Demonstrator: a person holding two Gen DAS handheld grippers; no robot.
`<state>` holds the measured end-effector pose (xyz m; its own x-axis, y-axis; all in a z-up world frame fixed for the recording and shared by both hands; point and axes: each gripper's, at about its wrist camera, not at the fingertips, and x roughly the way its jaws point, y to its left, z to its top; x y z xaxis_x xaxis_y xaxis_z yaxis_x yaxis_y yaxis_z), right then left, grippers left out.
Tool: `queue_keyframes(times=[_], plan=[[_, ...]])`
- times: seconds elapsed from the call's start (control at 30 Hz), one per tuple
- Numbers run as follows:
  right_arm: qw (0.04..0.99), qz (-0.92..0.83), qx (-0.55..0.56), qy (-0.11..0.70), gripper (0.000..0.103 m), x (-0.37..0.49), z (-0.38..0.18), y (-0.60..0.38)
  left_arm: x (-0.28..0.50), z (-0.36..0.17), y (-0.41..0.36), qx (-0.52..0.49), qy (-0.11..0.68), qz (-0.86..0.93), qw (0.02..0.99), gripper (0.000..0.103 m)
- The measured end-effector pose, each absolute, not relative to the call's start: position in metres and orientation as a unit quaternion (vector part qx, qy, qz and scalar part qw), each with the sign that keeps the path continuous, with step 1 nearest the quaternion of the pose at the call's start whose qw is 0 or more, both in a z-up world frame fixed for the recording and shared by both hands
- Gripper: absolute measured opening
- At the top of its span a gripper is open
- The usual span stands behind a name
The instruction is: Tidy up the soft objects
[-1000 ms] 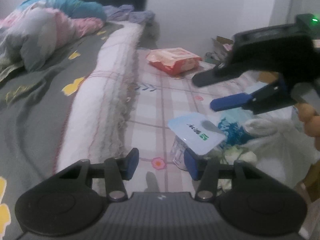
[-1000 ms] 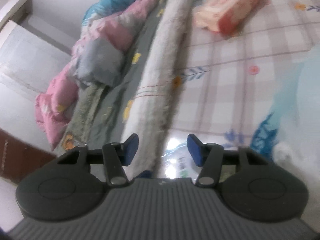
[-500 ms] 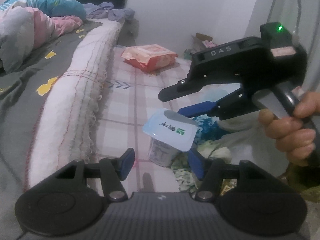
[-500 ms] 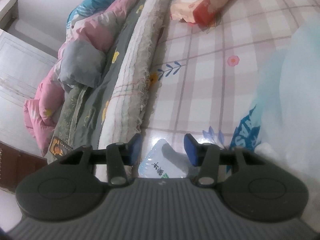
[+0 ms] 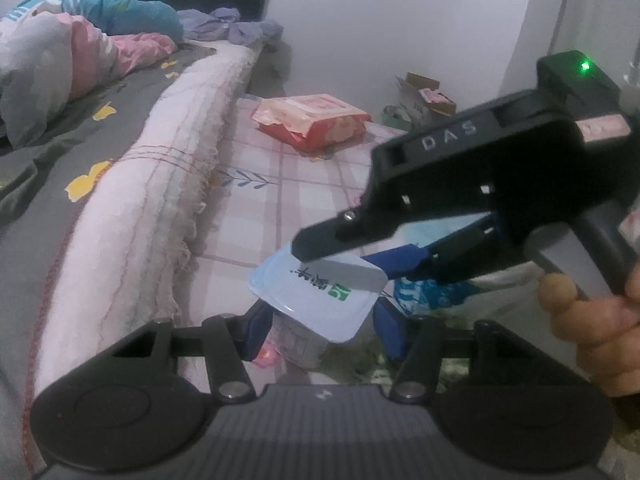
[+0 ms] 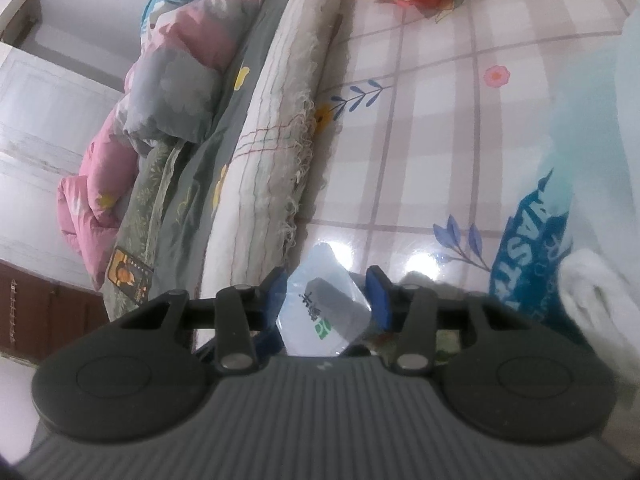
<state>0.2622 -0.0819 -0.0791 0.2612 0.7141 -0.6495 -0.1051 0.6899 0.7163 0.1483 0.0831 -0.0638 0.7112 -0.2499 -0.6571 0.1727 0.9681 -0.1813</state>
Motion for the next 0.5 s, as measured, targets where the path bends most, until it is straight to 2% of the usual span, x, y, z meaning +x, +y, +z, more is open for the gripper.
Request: queue_keyframes(times=[0.13, 0.5], plan=[[0.741, 0.28, 0.285, 0.54, 0.031, 0.263, -0.079, -0.082, 0.149, -0.061, 0.088, -0.058, 0.362, -0.1, 0.925, 0.049], [0.744, 0.313, 0.285, 0.517, 0.027, 0.251, -0.051, -0.082, 0.125, -0.026, 0.088, -0.048, 0.325, -0.086, 0.941, 0.049]])
